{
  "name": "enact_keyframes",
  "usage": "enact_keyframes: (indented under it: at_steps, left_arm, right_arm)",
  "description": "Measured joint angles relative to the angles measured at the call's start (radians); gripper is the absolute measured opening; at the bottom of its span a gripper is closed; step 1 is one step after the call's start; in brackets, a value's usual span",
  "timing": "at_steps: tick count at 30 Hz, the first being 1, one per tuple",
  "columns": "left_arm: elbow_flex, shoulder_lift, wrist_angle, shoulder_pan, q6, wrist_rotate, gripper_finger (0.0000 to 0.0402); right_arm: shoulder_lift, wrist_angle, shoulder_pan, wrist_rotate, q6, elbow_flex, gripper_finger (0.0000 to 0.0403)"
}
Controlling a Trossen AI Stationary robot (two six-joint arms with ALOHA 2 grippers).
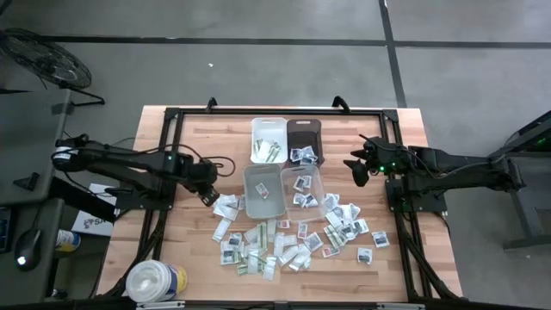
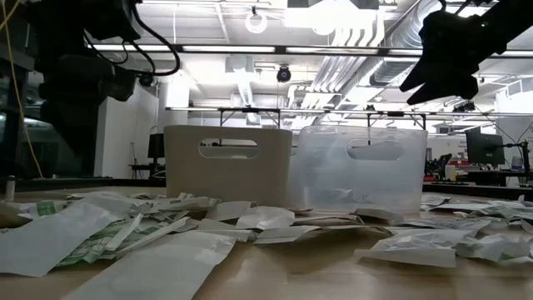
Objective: Pick & Place First Aid Supplies
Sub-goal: Put the green bandage pack into the white bin
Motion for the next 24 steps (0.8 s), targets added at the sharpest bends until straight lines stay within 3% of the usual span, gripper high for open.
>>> enact_keyframes:
  at_steps: [7,15,24]
  left_arm:
    - [0.0,0.021,0.092,-0.006,-0.043,-0.015,0.0117]
    - [0.0,0.125,0.17,-0.006,-0.035,0.121,0.0117]
    - [0.0,0.14,0.17,-0.006,-0.012,0.17,0.0117]
  right_arm:
    - [0.0,0.0,0.0,0.0,-0.021,0.0,0.0222]
    - [0.0,0.0,0.0,-0.007,-0.024,0.0,0.0222]
    - [0.0,0.0,0.0,-0.027,-0.024,0.0,0.0222]
